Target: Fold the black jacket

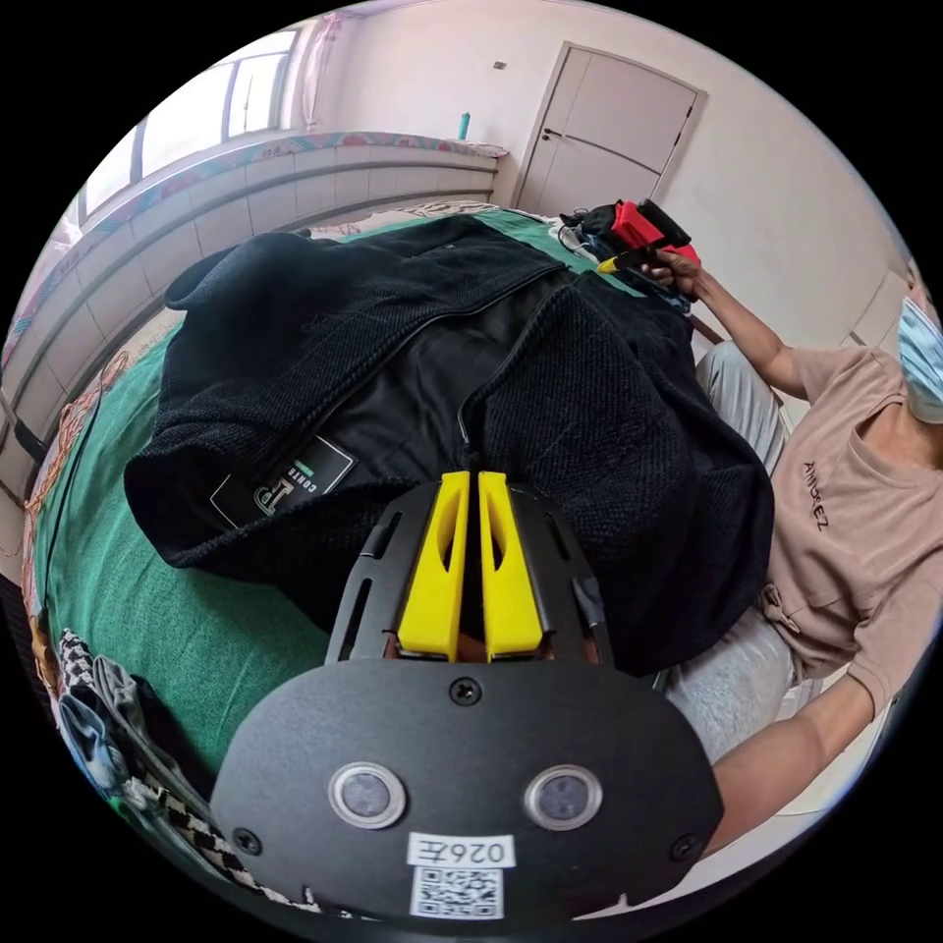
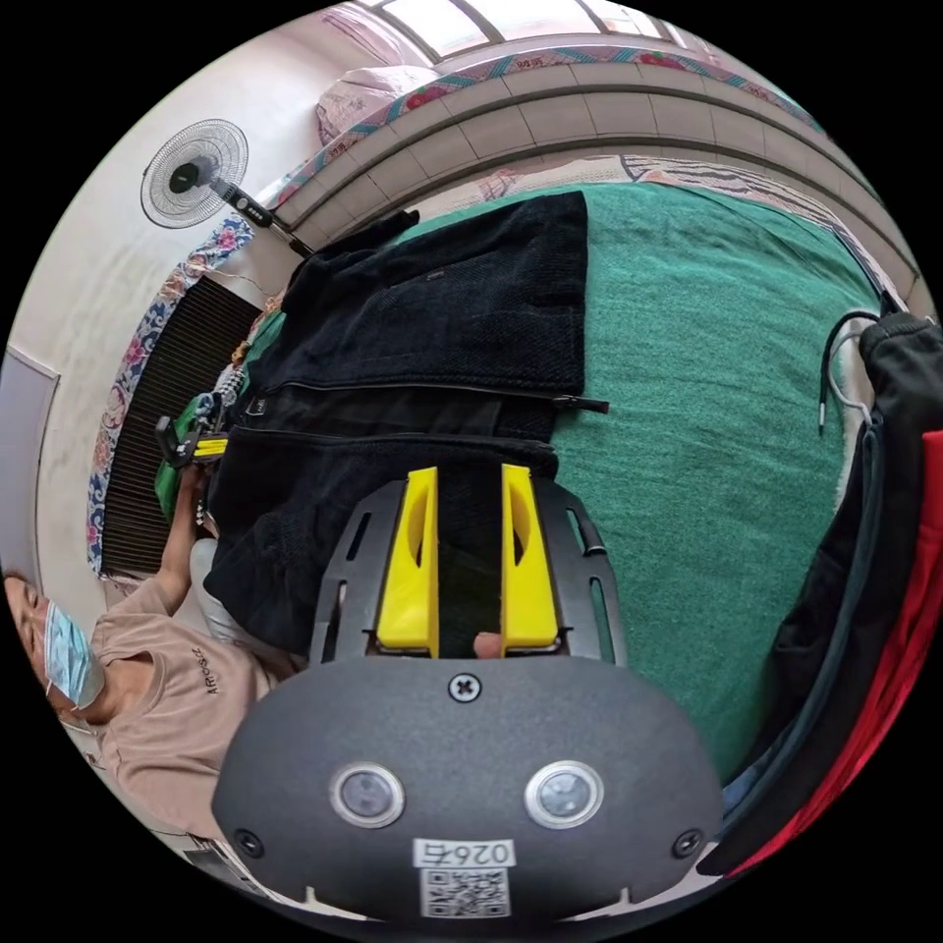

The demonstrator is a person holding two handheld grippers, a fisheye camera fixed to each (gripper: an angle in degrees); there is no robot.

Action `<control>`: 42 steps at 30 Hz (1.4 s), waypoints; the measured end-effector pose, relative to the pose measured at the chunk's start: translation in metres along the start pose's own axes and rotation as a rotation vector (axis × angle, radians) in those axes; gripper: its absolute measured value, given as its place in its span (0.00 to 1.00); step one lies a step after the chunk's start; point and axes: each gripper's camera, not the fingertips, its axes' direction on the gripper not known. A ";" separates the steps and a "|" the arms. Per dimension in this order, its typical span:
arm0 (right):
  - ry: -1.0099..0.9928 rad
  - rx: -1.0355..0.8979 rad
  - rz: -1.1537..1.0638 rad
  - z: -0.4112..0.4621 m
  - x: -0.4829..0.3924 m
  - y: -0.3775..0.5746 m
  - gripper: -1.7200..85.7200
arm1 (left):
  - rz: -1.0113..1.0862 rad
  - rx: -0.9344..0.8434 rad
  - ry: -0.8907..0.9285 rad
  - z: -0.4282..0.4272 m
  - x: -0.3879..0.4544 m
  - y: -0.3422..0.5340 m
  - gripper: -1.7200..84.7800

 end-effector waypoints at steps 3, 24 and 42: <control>0.074 -0.027 0.030 0.015 0.003 0.000 0.13 | 0.012 -0.002 -0.012 -0.001 0.004 0.002 0.02; 0.181 -0.083 0.034 0.079 -0.008 0.003 0.17 | -0.154 -0.019 -0.310 0.018 0.004 0.004 0.17; -0.106 0.144 0.017 0.027 0.038 0.075 0.01 | -0.250 0.331 -0.070 -0.063 -0.008 0.071 0.03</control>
